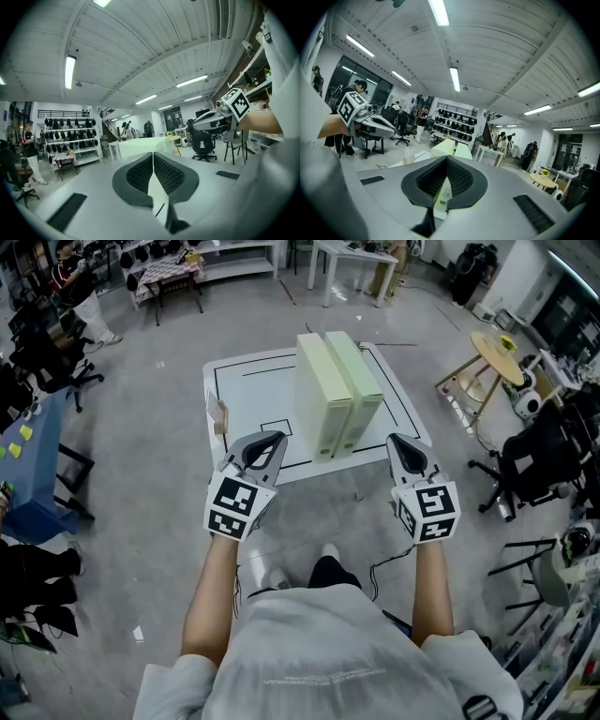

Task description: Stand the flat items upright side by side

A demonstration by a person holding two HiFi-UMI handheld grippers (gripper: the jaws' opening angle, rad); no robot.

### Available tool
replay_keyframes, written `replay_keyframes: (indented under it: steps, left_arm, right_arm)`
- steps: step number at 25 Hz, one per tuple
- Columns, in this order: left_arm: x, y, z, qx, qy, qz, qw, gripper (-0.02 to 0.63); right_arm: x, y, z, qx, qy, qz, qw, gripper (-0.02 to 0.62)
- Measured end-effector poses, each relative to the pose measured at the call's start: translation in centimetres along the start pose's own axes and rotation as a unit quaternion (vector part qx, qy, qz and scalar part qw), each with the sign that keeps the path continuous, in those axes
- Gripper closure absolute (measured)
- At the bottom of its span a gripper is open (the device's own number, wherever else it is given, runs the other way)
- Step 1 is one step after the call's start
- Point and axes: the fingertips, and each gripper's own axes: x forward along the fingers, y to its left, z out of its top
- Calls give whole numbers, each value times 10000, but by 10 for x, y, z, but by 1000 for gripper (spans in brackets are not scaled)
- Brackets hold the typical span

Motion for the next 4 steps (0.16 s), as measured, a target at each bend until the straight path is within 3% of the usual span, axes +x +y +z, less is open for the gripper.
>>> replay_keyframes:
  steps: [4]
  left_arm:
    - [5, 2, -6, -83, 38, -33, 10000, 584]
  right_arm:
    - [7, -1, -7, -42, 86, 21, 10000, 567]
